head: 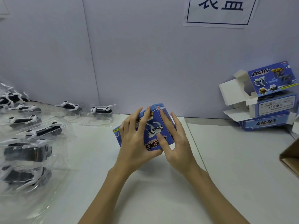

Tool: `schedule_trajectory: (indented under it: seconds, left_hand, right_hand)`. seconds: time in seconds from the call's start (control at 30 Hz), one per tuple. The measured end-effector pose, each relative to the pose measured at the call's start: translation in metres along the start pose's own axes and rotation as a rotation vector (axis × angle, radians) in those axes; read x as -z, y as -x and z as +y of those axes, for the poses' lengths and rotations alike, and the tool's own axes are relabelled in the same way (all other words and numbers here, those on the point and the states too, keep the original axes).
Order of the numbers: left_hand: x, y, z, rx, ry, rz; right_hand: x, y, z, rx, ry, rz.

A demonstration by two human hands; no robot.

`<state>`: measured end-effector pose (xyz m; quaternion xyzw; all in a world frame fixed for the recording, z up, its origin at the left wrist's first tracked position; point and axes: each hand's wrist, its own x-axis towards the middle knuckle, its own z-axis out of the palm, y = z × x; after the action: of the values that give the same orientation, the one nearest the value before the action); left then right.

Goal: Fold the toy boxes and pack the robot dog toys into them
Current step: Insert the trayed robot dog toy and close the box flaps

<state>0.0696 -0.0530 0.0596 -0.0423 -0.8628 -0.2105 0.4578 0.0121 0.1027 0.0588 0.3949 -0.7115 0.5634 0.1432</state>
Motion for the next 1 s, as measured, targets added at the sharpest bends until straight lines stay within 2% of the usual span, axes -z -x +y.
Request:
schedule_trajectory:
  seconds: [0.1,0.17,0.27,0.37,0.53,0.63,0.73,0.8,0.87,0.93,1.0]
  left_hand:
    - [-0.005,0.001,-0.001,0.064,-0.017,-0.043]
    - [-0.009,0.003,-0.001,0.210,0.001,-0.076]
    - [-0.013,0.005,-0.007,0.401,0.140,-0.081]
    - [-0.012,0.005,-0.016,0.490,0.303,-0.046]
    - [0.000,0.002,-0.030,0.767,0.430,0.091]
    - [0.005,0.001,-0.034,0.786,0.515,0.140]
    - [0.006,-0.001,-0.033,0.786,0.709,0.189]
    - [0.010,-0.005,-0.031,0.745,0.860,0.173]
    - [0.011,-0.007,-0.026,0.645,0.899,0.051]
    - [0.006,-0.005,-0.018,0.577,0.909,-0.067]
    - [-0.001,-0.003,-0.013,0.566,0.945,-0.088]
  right_hand:
    - [0.001,-0.004,0.004,-0.029,-0.122,0.032]
    - [0.002,-0.006,0.007,-0.062,-0.174,0.094]
    - [0.011,-0.011,0.018,-0.158,-0.087,0.146]
    - [0.021,-0.008,0.028,-0.234,0.051,0.027]
    - [0.022,-0.007,0.025,-0.090,0.129,-0.227]
    - [0.018,-0.010,0.023,0.072,0.303,-0.203]
    - [0.025,-0.010,0.017,0.089,0.355,0.008]
    - [0.033,-0.012,0.014,-0.002,0.287,0.183]
    - [0.041,-0.015,0.013,-0.128,0.119,0.309]
    - [0.047,-0.020,0.014,-0.309,-0.071,0.326]
    - [0.049,-0.021,0.018,-0.434,-0.149,0.269]
